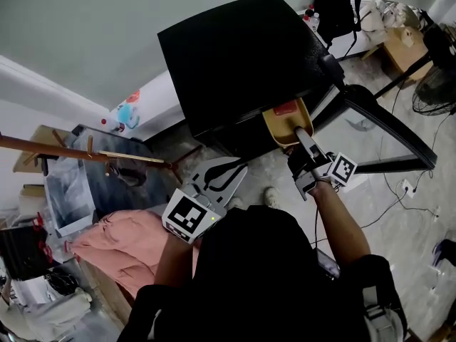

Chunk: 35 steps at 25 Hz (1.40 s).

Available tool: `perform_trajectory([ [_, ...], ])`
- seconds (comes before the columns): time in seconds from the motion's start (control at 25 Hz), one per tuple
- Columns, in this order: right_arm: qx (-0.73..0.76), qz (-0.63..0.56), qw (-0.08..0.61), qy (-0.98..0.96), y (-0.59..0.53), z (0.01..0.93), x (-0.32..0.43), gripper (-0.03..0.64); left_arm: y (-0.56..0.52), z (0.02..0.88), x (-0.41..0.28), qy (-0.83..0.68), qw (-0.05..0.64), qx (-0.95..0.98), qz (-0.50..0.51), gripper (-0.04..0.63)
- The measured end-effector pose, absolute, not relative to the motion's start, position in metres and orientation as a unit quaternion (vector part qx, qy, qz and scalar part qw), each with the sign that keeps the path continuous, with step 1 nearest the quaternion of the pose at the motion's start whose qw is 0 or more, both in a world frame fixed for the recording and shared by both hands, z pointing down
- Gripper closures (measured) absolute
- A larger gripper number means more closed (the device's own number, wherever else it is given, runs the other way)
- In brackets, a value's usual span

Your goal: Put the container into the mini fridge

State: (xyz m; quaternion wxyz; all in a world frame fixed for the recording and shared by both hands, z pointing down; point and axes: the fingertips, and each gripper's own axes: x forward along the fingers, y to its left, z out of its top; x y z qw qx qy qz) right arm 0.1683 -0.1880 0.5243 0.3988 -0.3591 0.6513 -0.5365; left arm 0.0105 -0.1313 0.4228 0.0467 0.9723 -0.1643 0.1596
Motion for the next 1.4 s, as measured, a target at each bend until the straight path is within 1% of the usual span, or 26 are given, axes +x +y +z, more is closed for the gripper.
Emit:
perform_trajectory([
  [0.56, -0.347, -0.559, 0.388, 0.645, -0.233, 0.547, 0.167, 0.393, -0.147, 0.419, -0.015, -0.238, 0.064, 0.958, 0.150, 0.549],
  [0.76, -0.344, -0.563, 0.371, 0.653, -0.247, 0.552, 0.161, 0.393, -0.146, 0.422, -0.019, -0.248, 0.063, 0.954, 0.156, 0.549],
  [0.92, -0.344, -0.566, 0.376, 0.649, -0.256, 0.553, 0.161, 0.393, -0.145, 0.426, -0.027, -0.260, 0.064, 0.950, 0.160, 0.549],
  [1.08, -0.348, -0.555, 0.353, 0.668, -0.259, 0.552, 0.158, 0.388, -0.143, 0.427, -0.033, -0.267, 0.066, 0.948, 0.158, 0.549],
  [1.16, -0.346, -0.547, 0.335, 0.685, -0.257, 0.550, 0.152, 0.335, -0.142, 0.430, -0.035, -0.265, 0.063, 0.948, 0.163, 0.549],
  [1.2, -0.344, -0.545, 0.328, 0.691, -0.255, 0.549, 0.149, 0.322, -0.143, 0.432, -0.037, -0.264, 0.062, 0.948, 0.165, 0.549],
  [1.4, -0.352, -0.538, 0.302, 0.704, -0.239, 0.546, 0.136, 0.304, -0.143, 0.431, -0.042, -0.265, 0.065, 0.949, 0.158, 0.549],
])
